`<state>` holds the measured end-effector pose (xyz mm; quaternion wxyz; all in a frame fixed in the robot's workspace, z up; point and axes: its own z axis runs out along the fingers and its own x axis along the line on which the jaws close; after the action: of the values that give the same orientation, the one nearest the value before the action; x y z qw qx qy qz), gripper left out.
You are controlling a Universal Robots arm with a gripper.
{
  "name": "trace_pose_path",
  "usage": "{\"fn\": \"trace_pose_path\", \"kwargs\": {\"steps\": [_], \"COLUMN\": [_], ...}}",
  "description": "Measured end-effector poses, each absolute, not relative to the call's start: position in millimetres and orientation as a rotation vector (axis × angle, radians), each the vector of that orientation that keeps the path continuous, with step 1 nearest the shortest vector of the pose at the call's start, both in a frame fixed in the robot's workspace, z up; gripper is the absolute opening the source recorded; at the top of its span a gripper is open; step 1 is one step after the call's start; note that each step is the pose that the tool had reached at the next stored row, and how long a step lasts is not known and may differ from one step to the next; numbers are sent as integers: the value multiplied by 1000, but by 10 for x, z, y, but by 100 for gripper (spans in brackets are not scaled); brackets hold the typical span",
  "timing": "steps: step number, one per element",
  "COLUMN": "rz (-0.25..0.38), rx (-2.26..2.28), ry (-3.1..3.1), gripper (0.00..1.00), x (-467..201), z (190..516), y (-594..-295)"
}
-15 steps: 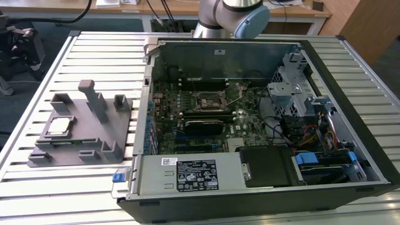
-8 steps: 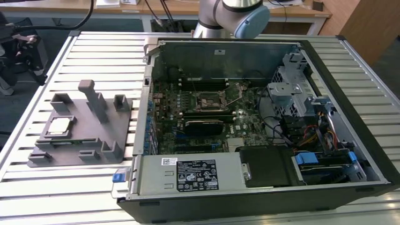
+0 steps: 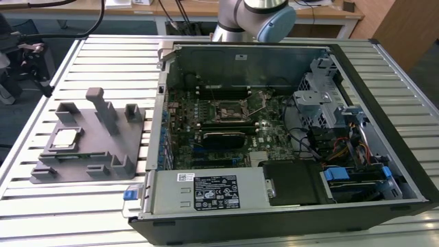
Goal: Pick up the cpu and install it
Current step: 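Pick up the cpu and move it towards the insertion slot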
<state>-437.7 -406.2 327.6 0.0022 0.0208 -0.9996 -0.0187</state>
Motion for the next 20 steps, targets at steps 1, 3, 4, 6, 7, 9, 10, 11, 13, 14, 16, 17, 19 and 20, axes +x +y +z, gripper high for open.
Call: {"fn": "trace_pose_path", "kwargs": {"steps": [1, 3, 4, 6, 7, 9, 10, 11, 13, 14, 16, 17, 19, 20], "rz": [-58, -59, -58, -58, -59, -59, -59, -58, -58, -59, -59, -58, -58, -58], "rx": [65, 65, 65, 65, 65, 65, 65, 65, 65, 63, 61, 61, 61, 60], "ry": [-3136, -3136, -3136, -3136, -3136, -3136, -3136, -3136, -3136, -3136, -3136, -3136, -3136, -3136], "gripper": [59, 59, 59, 59, 59, 59, 59, 59, 59, 59, 59, 59, 59, 59], "x": [-4377, -4377, -4377, -4378, -4377, -4378, -4380, -4385, -4408, -4418, -4425, -4425, -4426, -4426], "z": [3270, 3259, 3257, 3256, 3253, 3238, 3227, 3215, 3187, 3172, 3145, 3134, 3117, 3112], "y": [-4062, -4062, -4062, -4062, -4062, -4063, -4064, -4067, -4070, -4071, -4073, -4073, -4072, -4072]}}
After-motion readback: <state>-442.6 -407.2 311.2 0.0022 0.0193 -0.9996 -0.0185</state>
